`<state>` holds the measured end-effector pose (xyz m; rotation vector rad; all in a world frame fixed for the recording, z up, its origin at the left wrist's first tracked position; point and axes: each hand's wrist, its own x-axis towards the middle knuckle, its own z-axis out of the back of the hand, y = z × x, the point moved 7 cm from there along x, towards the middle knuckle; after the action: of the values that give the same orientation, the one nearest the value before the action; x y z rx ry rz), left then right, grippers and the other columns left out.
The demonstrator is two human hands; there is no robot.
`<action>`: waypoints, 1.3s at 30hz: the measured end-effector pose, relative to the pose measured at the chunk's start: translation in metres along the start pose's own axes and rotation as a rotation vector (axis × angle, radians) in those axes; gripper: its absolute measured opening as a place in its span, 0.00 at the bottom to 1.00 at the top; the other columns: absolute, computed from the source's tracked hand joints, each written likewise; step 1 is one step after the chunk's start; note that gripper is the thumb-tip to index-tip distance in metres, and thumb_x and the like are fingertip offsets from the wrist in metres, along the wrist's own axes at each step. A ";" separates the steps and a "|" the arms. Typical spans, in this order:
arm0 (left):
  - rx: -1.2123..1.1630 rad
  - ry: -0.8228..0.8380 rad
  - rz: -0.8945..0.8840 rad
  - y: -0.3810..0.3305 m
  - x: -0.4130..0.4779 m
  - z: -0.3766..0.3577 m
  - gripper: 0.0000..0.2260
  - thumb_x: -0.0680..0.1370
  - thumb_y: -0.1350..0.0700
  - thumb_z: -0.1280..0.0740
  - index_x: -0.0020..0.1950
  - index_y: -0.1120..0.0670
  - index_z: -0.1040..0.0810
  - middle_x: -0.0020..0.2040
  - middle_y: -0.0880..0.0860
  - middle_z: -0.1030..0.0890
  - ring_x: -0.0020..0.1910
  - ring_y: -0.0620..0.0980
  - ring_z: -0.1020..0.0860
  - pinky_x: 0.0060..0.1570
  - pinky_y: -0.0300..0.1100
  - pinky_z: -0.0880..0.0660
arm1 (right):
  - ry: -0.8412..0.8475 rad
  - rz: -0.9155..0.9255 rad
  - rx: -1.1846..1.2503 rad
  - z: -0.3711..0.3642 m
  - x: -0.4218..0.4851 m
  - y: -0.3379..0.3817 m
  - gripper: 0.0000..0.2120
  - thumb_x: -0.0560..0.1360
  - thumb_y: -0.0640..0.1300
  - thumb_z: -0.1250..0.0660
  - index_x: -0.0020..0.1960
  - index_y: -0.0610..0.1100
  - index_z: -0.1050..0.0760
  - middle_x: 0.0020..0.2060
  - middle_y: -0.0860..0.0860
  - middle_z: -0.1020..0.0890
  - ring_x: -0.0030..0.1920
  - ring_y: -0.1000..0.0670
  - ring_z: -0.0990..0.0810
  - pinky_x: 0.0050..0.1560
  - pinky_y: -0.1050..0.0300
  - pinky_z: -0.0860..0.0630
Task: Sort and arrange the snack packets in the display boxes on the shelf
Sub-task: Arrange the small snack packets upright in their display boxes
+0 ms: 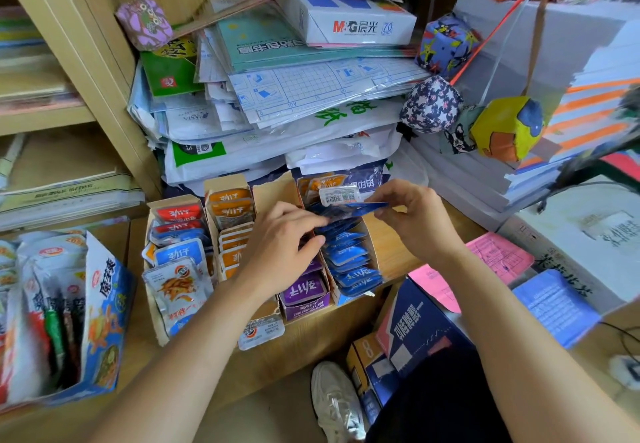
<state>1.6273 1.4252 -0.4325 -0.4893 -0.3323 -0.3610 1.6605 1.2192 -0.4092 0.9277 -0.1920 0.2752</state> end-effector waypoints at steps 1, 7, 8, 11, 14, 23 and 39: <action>0.011 -0.014 -0.006 0.000 0.001 0.000 0.14 0.80 0.49 0.32 0.65 0.47 0.19 0.60 0.43 0.18 0.59 0.46 0.29 0.58 0.45 0.36 | 0.021 0.001 -0.009 -0.001 -0.001 0.001 0.12 0.74 0.32 0.29 0.51 0.48 0.19 0.44 0.56 0.16 0.47 0.56 0.19 0.50 0.57 0.21; 0.043 -0.093 -0.048 -0.005 0.000 -0.001 0.12 0.77 0.46 0.30 0.57 0.48 0.14 0.48 0.45 0.16 0.47 0.48 0.27 0.46 0.47 0.28 | 0.204 -0.064 0.081 -0.007 -0.012 -0.005 0.18 0.71 0.37 0.26 0.58 0.53 0.17 0.53 0.54 0.17 0.55 0.55 0.19 0.60 0.50 0.22; 0.036 -0.109 -0.060 -0.006 -0.001 0.000 0.10 0.76 0.48 0.29 0.55 0.49 0.14 0.46 0.46 0.15 0.46 0.48 0.26 0.44 0.48 0.27 | 0.204 -0.085 0.117 -0.006 -0.015 -0.007 0.18 0.71 0.38 0.25 0.58 0.52 0.16 0.53 0.54 0.17 0.54 0.55 0.18 0.60 0.51 0.22; 0.011 -0.144 -0.078 -0.006 -0.004 0.006 0.08 0.77 0.52 0.28 0.53 0.51 0.13 0.45 0.48 0.14 0.43 0.49 0.22 0.40 0.45 0.26 | 0.102 -0.099 0.181 0.007 -0.019 -0.011 0.13 0.72 0.35 0.25 0.54 0.47 0.15 0.48 0.53 0.14 0.50 0.54 0.16 0.57 0.53 0.20; -0.023 -0.164 -0.012 0.002 -0.006 0.009 0.08 0.79 0.53 0.29 0.55 0.53 0.14 0.41 0.52 0.18 0.40 0.48 0.23 0.35 0.41 0.30 | -0.038 -0.108 0.286 0.019 -0.017 -0.018 0.10 0.75 0.36 0.28 0.52 0.49 0.15 0.44 0.50 0.13 0.48 0.48 0.16 0.55 0.49 0.19; 0.094 -0.177 0.065 0.002 0.008 0.002 0.08 0.81 0.56 0.33 0.53 0.53 0.14 0.38 0.51 0.23 0.39 0.49 0.30 0.37 0.44 0.31 | -0.206 -0.136 0.608 0.021 -0.008 -0.028 0.11 0.82 0.35 0.39 0.60 0.43 0.21 0.51 0.43 0.15 0.53 0.42 0.16 0.57 0.49 0.19; -0.096 -0.265 -0.160 -0.023 0.001 0.018 0.05 0.78 0.58 0.27 0.52 0.56 0.14 0.48 0.50 0.14 0.48 0.46 0.17 0.49 0.44 0.20 | 0.064 -0.090 0.341 -0.013 0.010 -0.005 0.11 0.82 0.49 0.38 0.54 0.43 0.21 0.49 0.35 0.18 0.51 0.32 0.22 0.53 0.29 0.26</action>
<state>1.6147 1.4152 -0.4081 -0.6079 -0.6150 -0.4699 1.6720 1.2285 -0.4185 1.2605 -0.0433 0.2582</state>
